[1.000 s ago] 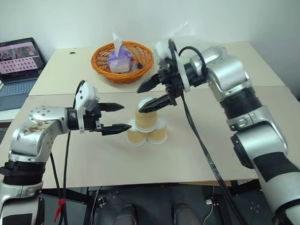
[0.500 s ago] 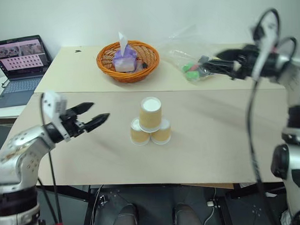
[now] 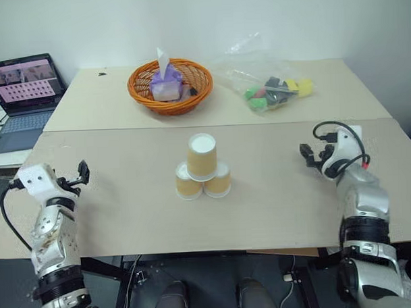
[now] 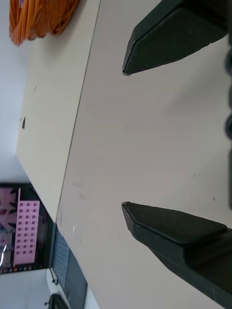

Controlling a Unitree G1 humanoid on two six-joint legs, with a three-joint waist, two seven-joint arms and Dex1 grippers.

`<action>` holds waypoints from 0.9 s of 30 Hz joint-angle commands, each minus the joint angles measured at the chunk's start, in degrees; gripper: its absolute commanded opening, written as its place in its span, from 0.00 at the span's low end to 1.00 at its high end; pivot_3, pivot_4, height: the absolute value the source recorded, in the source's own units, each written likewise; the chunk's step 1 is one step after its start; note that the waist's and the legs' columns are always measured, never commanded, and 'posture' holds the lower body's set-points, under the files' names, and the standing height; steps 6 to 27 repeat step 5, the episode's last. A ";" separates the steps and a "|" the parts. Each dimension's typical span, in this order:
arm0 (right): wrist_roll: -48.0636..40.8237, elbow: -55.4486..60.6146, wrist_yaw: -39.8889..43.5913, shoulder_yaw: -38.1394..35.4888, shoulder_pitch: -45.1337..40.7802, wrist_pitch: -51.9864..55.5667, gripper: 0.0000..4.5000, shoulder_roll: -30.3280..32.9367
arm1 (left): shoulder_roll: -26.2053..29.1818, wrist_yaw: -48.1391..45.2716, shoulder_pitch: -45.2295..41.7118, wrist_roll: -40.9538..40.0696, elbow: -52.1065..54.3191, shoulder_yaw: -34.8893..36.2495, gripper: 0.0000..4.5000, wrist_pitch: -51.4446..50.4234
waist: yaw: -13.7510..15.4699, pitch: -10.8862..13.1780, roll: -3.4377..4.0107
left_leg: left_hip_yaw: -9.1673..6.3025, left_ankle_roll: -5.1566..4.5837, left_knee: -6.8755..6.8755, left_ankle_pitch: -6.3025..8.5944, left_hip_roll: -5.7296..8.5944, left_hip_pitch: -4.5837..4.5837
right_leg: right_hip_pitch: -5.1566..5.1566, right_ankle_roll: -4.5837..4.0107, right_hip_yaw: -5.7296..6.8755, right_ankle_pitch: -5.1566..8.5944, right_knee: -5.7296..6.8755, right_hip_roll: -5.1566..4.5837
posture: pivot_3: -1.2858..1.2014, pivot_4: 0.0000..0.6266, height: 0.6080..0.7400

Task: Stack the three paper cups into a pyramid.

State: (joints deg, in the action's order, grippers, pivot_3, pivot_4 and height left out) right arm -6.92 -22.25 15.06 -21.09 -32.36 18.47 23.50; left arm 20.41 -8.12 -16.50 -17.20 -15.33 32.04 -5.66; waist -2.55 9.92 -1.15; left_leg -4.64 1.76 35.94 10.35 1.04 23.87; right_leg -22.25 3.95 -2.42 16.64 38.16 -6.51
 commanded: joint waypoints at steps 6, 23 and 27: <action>-0.70 -2.06 -1.65 0.74 3.01 -10.13 0.98 -1.51 | -0.47 1.46 -1.11 0.48 -4.20 -0.71 1.00 8.74 | 0.21 -0.10 -0.16 | 0.00 0.00 -0.01 0.00 -0.01 -0.05 | 0.04 0.01 0.01 -0.02 0.06 0.01 | 0.52 0.24 1.00; -0.70 -2.06 -1.65 0.74 3.01 -10.13 0.98 -1.51 | -0.47 1.46 -1.11 0.48 -4.20 -0.71 1.00 8.74 | 0.21 -0.10 -0.16 | 0.00 0.00 -0.01 0.00 -0.01 -0.05 | 0.04 0.01 0.01 -0.02 0.06 0.01 | 0.52 0.24 1.00; -0.70 -2.06 -1.65 0.74 3.01 -10.13 0.98 -1.51 | -0.47 1.46 -1.11 0.48 -4.20 -0.71 1.00 8.74 | 0.21 -0.10 -0.16 | 0.00 0.00 -0.01 0.00 -0.01 -0.05 | 0.04 0.01 0.01 -0.02 0.06 0.01 | 0.52 0.24 1.00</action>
